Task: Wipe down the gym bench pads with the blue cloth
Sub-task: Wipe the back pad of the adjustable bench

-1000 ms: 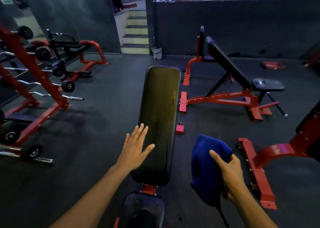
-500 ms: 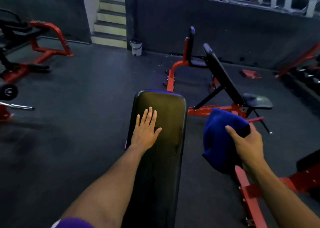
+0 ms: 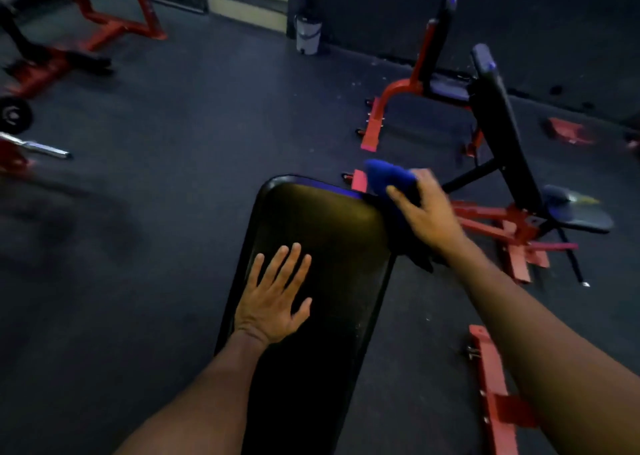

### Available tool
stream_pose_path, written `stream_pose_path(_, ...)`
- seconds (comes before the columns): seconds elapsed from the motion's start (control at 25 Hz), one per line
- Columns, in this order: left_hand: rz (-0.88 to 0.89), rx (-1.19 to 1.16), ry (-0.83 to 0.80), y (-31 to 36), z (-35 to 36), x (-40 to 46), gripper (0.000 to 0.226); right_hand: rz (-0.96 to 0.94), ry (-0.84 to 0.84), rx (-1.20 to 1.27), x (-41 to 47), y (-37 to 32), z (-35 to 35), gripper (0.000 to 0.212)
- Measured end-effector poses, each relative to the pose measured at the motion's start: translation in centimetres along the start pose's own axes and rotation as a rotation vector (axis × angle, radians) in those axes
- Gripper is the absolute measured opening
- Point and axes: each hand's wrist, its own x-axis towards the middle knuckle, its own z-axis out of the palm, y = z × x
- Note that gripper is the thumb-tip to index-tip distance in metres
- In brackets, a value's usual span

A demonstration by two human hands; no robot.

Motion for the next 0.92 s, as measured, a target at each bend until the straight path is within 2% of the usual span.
stream_pose_path(0.08,0.012,0.023,0.01,0.5,0.2,-0.3,0.084,-0.139,-0.269,-0.188,4.0,-0.1,2.7,0.039)
stream_pose_path(0.16,0.004,0.049,0.033,0.2,0.5,-0.2,0.082,-0.287,-0.421,-0.354,7.2,-1.3,5.2,0.044)
stream_pose_path(0.28,-0.004,0.078,0.027,0.7,0.5,-0.2,0.079,-0.57,-0.516,-0.428,9.8,-6.0,9.2,0.035)
stream_pose_path(0.4,-0.01,0.063,0.037,0.7,0.4,0.0,0.079,-0.6,-0.62,-0.416,11.0,-8.3,11.4,0.034)
stream_pose_path(0.48,-0.012,0.072,0.039,0.7,0.6,-0.2,0.08,-0.572,-0.638,-0.343,10.7,-6.0,9.3,0.036)
stream_pose_path(0.6,-0.019,0.081,0.036,0.9,0.5,-0.1,0.083,-0.573,-0.602,-0.299,7.6,0.9,2.5,0.056)
stream_pose_path(0.72,-0.015,0.077,0.042,0.7,0.6,-0.2,0.082,-0.645,-0.599,-0.336,3.2,6.5,-1.6,0.056)
stream_pose_path(0.8,-0.016,0.082,0.049,0.7,0.6,0.0,0.082,-0.684,-0.585,-0.352,3.6,6.9,-0.9,0.054)
stream_pose_path(0.92,-0.02,0.072,0.044,0.6,0.7,-0.2,0.082,-0.701,-0.537,-0.412,6.8,2.2,3.2,0.055)
